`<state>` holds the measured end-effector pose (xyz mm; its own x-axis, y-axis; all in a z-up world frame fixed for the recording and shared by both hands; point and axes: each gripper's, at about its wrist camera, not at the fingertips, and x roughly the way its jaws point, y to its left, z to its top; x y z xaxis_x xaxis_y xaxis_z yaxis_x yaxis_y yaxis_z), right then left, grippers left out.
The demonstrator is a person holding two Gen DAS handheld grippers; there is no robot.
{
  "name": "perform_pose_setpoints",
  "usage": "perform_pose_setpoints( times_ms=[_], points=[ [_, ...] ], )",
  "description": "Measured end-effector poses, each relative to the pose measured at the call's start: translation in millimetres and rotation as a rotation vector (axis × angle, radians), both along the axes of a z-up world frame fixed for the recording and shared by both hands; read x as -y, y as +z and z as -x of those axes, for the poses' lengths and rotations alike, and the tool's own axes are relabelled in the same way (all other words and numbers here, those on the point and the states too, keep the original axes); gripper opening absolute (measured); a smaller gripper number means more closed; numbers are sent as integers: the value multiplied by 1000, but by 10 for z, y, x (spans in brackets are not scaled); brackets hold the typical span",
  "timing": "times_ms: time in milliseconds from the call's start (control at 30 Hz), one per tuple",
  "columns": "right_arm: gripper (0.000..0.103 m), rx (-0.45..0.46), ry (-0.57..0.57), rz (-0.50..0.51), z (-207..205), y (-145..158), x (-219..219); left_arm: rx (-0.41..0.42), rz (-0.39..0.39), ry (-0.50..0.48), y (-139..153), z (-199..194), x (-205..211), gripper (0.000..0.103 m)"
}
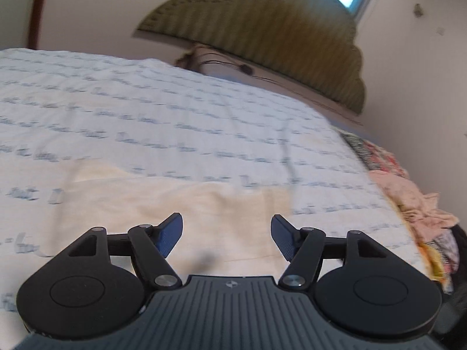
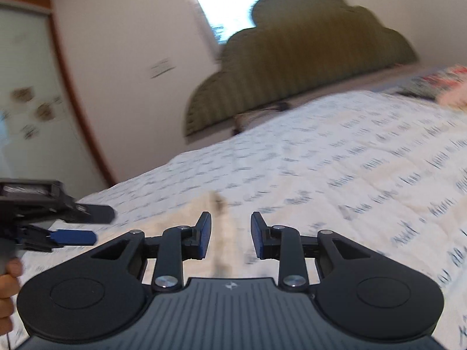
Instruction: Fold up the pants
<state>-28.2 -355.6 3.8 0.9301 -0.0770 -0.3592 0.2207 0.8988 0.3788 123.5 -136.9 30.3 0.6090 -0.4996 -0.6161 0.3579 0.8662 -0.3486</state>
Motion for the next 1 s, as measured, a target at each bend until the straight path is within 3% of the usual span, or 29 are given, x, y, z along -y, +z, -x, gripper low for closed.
perform_pose_setpoints(
  times_ms=[100,167,200,233,333,433,567,633,700,767,867,1000],
  points=[
    [30,-13,169,54,-176,74,-278,1,-50,73,-99,-21,-315,69],
    [39,-60,248,91,-328,47,-430,-1,-80,94,-170,-8,-482,69],
    [50,-100,258,114,-391,7,-481,-6,-98,98,-204,2,-550,69],
    [52,-158,251,143,-448,-55,-521,-10,-113,93,-237,13,-588,69],
    [52,-250,176,246,-468,-229,-524,14,-186,39,-343,97,-697,69],
    [53,-214,126,215,-323,-191,-389,71,-282,82,-421,196,-840,69],
    [53,-139,185,174,-196,-52,-422,7,-141,107,-436,191,-1156,69],
    [53,-133,266,182,-221,-38,-560,-29,-115,104,-463,172,-1215,69],
    [53,-160,325,214,-255,-106,-689,-27,-150,101,-507,198,-1195,74],
    [53,-219,314,253,-324,-247,-742,-12,-178,111,-532,216,-1162,78],
    [54,-195,309,205,-284,-289,-665,6,-206,120,-520,251,-1107,80],
    [54,-200,306,221,-254,-274,-664,37,-251,137,-534,283,-1052,86]
  ],
)
